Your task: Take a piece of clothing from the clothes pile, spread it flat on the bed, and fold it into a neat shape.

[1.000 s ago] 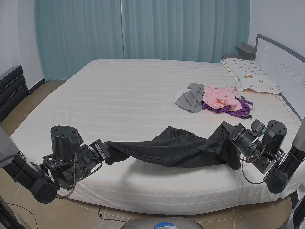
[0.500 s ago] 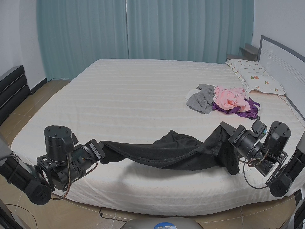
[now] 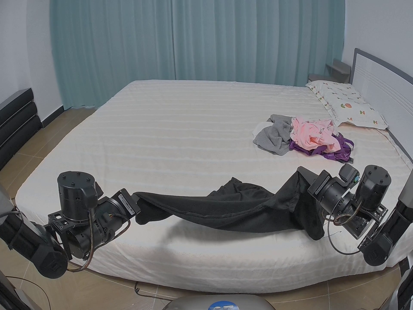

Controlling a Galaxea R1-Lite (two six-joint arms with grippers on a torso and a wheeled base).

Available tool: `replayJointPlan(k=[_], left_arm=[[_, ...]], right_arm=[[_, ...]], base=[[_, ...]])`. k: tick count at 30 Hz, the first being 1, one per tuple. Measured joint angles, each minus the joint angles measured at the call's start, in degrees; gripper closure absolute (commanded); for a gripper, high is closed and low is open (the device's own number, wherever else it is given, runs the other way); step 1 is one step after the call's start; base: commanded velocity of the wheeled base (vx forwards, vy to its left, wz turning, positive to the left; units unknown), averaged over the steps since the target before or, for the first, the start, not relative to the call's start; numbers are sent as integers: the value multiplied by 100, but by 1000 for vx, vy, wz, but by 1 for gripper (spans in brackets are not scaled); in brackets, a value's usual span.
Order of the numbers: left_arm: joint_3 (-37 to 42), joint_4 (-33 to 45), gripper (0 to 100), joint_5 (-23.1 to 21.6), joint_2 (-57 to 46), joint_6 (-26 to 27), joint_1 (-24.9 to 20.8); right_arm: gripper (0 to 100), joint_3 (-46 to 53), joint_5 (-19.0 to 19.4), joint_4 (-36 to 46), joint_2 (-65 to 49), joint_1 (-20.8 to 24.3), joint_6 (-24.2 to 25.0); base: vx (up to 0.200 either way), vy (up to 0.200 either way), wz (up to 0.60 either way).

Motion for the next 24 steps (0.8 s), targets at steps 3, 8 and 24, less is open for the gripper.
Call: replayJointPlan(k=[3, 8, 24], left_arm=[[5, 0, 100, 0, -11, -2, 23], [21, 6, 100, 9, -55, -2, 61], [171, 52, 100, 20, -328, 17, 106]], right_arm=[[100, -7, -2, 0, -5, 6, -44], [100, -11, -9, 2, -33, 38, -193], [100, 166, -11, 2, -477, 79, -360]], base=[[0, 200, 0], [0, 200, 0], [0, 88, 0]])
